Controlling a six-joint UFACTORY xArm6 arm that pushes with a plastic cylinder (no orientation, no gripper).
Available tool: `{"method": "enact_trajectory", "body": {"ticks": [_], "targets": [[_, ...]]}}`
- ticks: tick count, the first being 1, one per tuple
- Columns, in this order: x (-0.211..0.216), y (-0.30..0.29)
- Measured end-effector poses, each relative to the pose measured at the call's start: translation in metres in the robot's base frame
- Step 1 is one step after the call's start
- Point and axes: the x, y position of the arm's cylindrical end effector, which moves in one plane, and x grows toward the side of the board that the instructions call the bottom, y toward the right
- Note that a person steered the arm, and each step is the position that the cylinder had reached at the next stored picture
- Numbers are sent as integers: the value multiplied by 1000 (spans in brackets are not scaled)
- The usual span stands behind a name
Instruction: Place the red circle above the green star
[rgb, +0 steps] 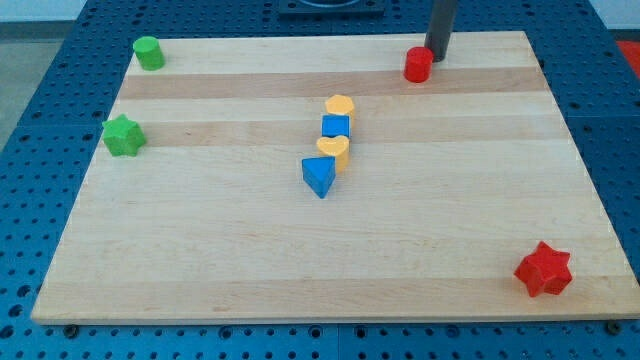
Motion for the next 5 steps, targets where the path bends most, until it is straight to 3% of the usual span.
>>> {"method": "enact_trajectory", "body": {"ticks": [1,2,4,5], "targets": [[4,54],[27,67],[26,-26],[26,-23]]}}
